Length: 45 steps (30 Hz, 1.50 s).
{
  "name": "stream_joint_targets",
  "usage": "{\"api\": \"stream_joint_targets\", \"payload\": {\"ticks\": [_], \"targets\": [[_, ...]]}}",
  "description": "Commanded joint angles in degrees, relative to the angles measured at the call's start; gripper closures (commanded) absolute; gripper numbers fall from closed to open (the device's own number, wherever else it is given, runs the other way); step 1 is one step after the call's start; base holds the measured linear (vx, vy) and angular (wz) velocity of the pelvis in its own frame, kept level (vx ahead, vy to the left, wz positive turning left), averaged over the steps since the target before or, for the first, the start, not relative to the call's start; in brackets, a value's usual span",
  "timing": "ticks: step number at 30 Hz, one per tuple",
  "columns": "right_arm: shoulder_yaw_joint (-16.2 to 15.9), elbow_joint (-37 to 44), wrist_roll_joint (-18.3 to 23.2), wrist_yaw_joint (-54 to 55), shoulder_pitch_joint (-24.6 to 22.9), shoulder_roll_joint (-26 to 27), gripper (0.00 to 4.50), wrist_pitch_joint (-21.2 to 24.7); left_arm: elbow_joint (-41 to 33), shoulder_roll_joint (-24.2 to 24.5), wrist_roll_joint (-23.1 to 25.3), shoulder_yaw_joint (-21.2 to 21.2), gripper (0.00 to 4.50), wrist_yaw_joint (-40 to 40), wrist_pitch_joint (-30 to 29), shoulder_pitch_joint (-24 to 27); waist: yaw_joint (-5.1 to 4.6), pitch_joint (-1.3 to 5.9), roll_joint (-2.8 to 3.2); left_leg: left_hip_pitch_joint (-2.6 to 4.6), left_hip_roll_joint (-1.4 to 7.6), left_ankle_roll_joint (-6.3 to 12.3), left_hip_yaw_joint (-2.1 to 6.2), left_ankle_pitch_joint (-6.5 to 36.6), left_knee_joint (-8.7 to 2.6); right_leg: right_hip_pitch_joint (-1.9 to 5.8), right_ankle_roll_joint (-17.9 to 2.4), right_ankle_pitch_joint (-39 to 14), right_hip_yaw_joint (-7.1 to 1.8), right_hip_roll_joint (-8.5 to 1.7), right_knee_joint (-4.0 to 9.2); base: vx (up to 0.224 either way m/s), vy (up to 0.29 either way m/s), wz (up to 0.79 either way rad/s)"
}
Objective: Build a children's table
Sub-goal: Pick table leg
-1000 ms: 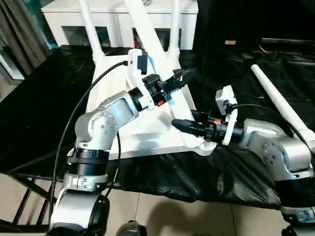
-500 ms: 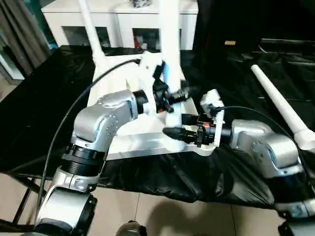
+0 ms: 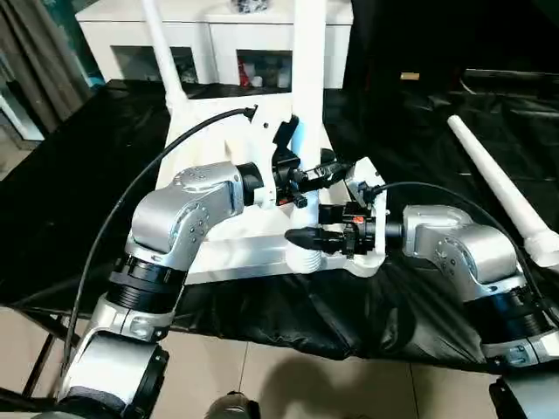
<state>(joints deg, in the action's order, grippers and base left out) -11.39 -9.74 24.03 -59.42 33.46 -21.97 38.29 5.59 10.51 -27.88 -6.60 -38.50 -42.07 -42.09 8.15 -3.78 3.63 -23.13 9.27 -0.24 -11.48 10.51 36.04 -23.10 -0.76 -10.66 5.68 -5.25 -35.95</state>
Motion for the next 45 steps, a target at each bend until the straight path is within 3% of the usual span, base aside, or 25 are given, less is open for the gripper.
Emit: {"api": "stream_joint_targets", "payload": {"ticks": [1,8,13,14,15,18,19,21,22,27,31,38,45], "targets": [[-1.14,-0.62,0.18,-0.93,1.0,0.94,2.04,0.11,-1.07,-1.29,-3.24,1.34,2.7,-0.26,-0.55,-2.96,-0.04,5.04,-1.57,1.32,4.01,2.0,2.19,5.49,-3.77,2.88,-11.11,-11.21,-3.48,-4.68,4.16,0.0,0.0,0.0],[-0.59,-0.96,0.16,-0.58,0.75,1.64,2.55,-0.57,0.33,-2.15,-3.94,3.29,2.71,0.56,-1.23,-3.66,-0.05,5.08,-1.42,1.3,4.06,2.09,2.35,5.53,-3.82,2.94,-10.87,-11.06,-3.44,-4.57,4.13,0.0,0.0,0.0],[0.19,-1.02,0.21,-0.38,0.67,1.71,2.62,-0.7,0.58,-2.25,-3.19,3.53,2.71,0.63,-1.36,-3.63,-0.07,5.06,-1.38,1.35,4.08,2.14,2.32,5.68,-3.81,2.91,-11.12,-10.79,-3.43,-4.54,4.16,0.0,0.0,0.0],[0.35,-1.02,0.23,-0.35,0.66,1.73,2.62,-0.71,0.5,-2.2,-3.26,3.55,2.15,0.39,-1.44,-3.61,-0.04,5.06,-1.36,1.36,4.09,2.06,2.34,5.9,-3.84,2.94,-11.11,-11.08,-3.42,-4.59,4.18,0.0,0.0,0.0],[0.53,-0.99,0.24,-0.22,0.62,1.77,2.62,-0.73,0.54,-2.37,-3.6,3.9,2.01,0.38,-1.6,-3.56,-0.04,5.1,-1.37,1.35,4.09,2.06,2.35,5.81,-3.83,2.96,-11.11,-11.0,-3.44,-4.61,4.14,0.0,0.0,0.0],[1.07,-0.65,0.52,0.02,0.45,1.89,2.63,-0.7,1.37,-3.13,-3.82,5.48,1.95,1.4,-0.43,-3.69,-0.06,5.09,-1.45,1.34,4.06,1.99,2.29,5.89,-3.79,2.97,-11.6,-10.81,-3.41,-4.65,4.18,0.0,0.0,0.0],[1.25,-0.45,0.64,0.11,0.36,1.89,2.64,-0.67,1.58,-3.33,-3.43,5.91,1.65,1.95,0.72,-3.64,0.03,5.12,-1.42,1.32,4.12,2.26,2.36,5.62,-3.76,3.0,-11.5,-10.34,-3.42,-4.63,4.15,0.0,0.0,0.0],[1.39,-0.29,0.74,0.18,0.28,1.91,2.64,-0.64,1.72,-3.53,-3.16,6.29,1.58,2.4,1.64,-3.57,0.01,5.15,-1.47,1.3,4.13,2.36,2.37,5.39,-3.76,3.03,-11.37,-9.97,-3.42,-4.6,4.05,0.0,0.0,0.0],[2.05,0.35,1.22,0.6,0.06,2.19,2.64,-0.4,2.04,-4.89,-4.16,9.11,1.57,4.22,3.59,-3.29,-0.05,5.12,-1.36,1.25,4.1,2.45,2.34,5.43,-3.73,3.01,-11.41,-9.71,-3.43,-4.58,4.11,0.0,0.0,0.0],[2.9,1.33,1.91,0.95,-0.33,2.39,2.64,0.0,-0.32,-6.72,-8.09,13.21,1.57,5.18,2.99,-0.68,0.08,5.13,-1.37,1.2,4.19,2.42,2.4,5.73,-3.73,3.15,-11.79,-10.12,-3.35,-4.74,4.09,0.0,0.0,0.0],[3.11,1.52,1.98,0.86,-0.47,2.27,2.64,0.0,-0.55,-6.05,-6.76,12.14,1.57,5.31,3.19,0.84,0.0,5.05,-1.32,1.31,4.15,2.5,2.39,6.41,-3.81,2.97,-10.97,-11.57,-3.4,-4.59,4.28,0.0,0.0,0.0],[3.21,1.67,2.11,1.14,-0.25,2.18,2.64,0.09,-0.61,-5.16,-4.13,10.07,2.31,5.91,4.24,1.85,-0.03,4.99,-1.37,1.39,4.21,1.47,2.43,7.01,-4.01,2.87,-9.97,-12.38,-3.5,-4.58,4.38,0.0,0.0,0.0],[3.19,2.16,1.82,1.43,-0.17,1.99,2.64,-0.01,-1.11,-5.31,-2.6,8.69,2.67,6.93,5.61,2.17,-0.06,5.02,-1.42,1.35,4.19,1.76,2.39,6.43,-3.92,2.92,-10.19,-11.86,-3.48,-4.63,4.33,0.0,0.0,0.0]]}}
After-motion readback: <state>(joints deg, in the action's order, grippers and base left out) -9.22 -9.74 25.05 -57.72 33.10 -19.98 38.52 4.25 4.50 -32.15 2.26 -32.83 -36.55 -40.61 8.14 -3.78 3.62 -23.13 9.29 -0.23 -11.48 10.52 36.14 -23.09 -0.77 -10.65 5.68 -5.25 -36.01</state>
